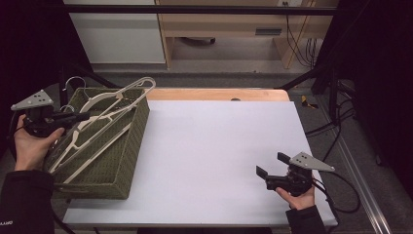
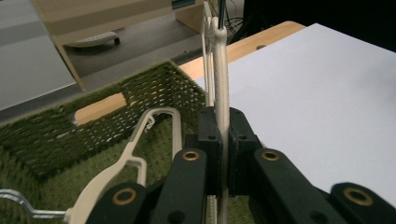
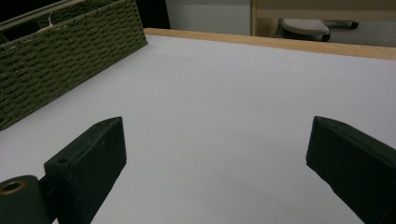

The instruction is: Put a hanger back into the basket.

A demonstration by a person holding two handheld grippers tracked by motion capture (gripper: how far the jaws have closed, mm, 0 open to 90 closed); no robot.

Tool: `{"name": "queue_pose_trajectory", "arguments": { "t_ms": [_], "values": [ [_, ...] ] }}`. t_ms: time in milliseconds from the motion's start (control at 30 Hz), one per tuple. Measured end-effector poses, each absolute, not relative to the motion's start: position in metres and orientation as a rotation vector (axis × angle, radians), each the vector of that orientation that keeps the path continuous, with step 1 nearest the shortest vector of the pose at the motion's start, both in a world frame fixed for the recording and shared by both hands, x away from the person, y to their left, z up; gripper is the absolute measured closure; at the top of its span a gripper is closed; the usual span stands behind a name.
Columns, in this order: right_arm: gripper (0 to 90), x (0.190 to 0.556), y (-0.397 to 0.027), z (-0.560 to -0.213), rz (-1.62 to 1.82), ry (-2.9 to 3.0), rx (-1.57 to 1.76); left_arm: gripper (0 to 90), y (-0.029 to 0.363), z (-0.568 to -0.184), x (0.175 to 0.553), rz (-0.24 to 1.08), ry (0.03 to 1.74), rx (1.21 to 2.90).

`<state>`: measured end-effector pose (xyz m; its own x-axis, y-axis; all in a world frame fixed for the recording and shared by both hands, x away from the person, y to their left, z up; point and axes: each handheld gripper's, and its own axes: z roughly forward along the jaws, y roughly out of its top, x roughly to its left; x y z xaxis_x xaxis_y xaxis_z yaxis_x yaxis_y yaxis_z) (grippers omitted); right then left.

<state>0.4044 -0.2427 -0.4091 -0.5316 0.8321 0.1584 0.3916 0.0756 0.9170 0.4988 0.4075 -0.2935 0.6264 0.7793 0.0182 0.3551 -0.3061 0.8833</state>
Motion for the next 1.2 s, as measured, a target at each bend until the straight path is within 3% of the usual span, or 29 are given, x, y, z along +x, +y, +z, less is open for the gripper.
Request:
{"name": "queue_pose_trajectory", "arguments": {
  "t_ms": [533, 900, 1200],
  "values": [
    [5.6, 0.405, -0.243, -0.410, 1.449, 1.956, 1.205, 86.0, 0.442, -0.329, 0.504, 0.548, 1.082, 1.931],
    [5.5, 0.405, -0.242, -0.411, 1.450, 1.958, 1.207, 85.5, 0.424, -0.358, 0.508, 0.412, 1.176, 1.935],
    [5.5, 0.404, -0.242, -0.411, 1.449, 1.954, 1.207, 81.1, 0.429, -0.373, 0.511, 0.465, 1.376, 1.835]
  ]
}}
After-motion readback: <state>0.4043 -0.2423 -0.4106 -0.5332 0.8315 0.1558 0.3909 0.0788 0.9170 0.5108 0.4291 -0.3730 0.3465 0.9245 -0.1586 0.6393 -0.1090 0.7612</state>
